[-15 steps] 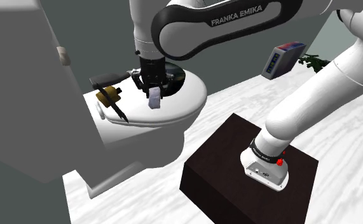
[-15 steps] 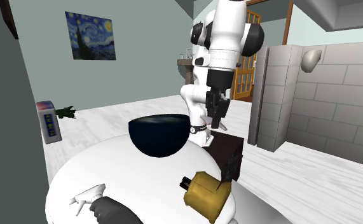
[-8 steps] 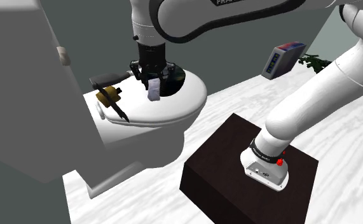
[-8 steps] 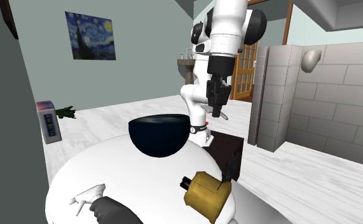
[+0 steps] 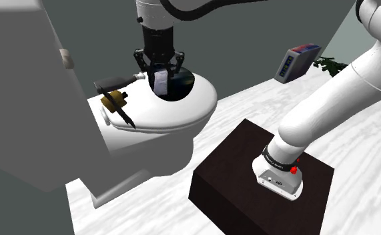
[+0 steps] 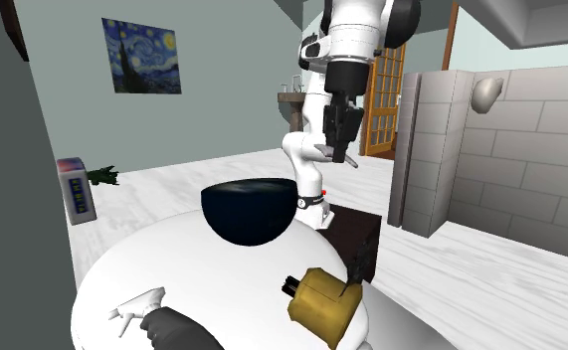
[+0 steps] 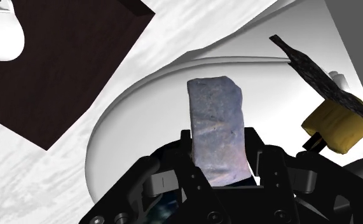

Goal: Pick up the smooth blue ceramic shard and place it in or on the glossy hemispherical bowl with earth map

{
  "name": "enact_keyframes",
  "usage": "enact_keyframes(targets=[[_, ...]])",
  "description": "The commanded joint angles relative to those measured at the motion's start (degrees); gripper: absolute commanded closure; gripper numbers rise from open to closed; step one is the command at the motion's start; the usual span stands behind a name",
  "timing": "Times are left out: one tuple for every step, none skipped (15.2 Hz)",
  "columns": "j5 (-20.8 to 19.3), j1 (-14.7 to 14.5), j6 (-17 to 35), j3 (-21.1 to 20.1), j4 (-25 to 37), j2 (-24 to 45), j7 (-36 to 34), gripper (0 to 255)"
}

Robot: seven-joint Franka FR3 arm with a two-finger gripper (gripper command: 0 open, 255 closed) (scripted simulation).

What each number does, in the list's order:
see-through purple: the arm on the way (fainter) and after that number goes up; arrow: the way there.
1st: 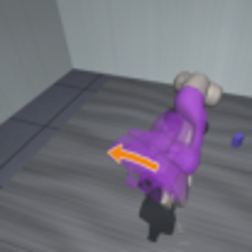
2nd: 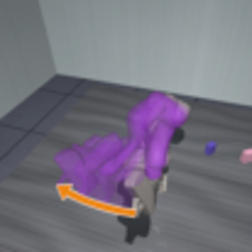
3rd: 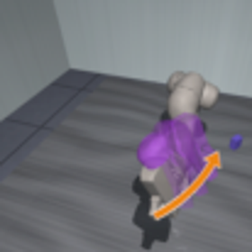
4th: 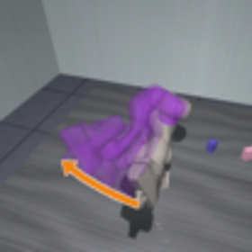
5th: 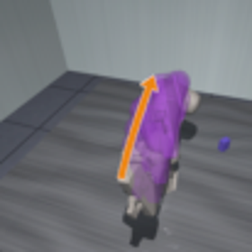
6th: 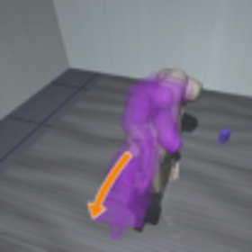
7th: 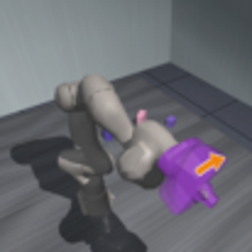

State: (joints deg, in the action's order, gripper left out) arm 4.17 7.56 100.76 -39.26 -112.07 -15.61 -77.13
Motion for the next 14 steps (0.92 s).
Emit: enact_keyframes(targets=[[0.1,-0.01,-1.72,0.18,1.48,-0.26,0.1,255],[0.04,0.04,-2.48,0.23,2.32,-0.18,0.11,255],[-0.04,0.09,-3.25,0.26,3.17,-0.08,0.11,255],[-0.12,0.14,-4.02,0.29,4.03,0.03,0.11,255],[-0.2,0.19,-4.79,0.3,4.9,0.15,0.1,255],[-0.21,0.19,-4.89,0.31,5.01,0.16,0.1,255],[-0.56,0.7,-4.78,1.1,5.16,0.49,1.32,255],[-0.92,1.22,-4.68,1.86,5.37,0.87,2.5,255],[-1.3,1.75,-4.58,2.6,5.65,1.32,3.66,255],[-1.71,2.29,-4.49,3.3,5.99,1.82,4.8,255],[-2.14,2.82,-4.42,3.98,6.4,2.39,5.9,255],[-2.58,3.34,-4.35,4.65,6.88,3.01,6.97,255],[-3.04,3.88,-4.29,5.28,7.43,3.69,8.02,255],[-3.51,4.41,-4.25,5.89,8.04,4.43,9.04,255]])
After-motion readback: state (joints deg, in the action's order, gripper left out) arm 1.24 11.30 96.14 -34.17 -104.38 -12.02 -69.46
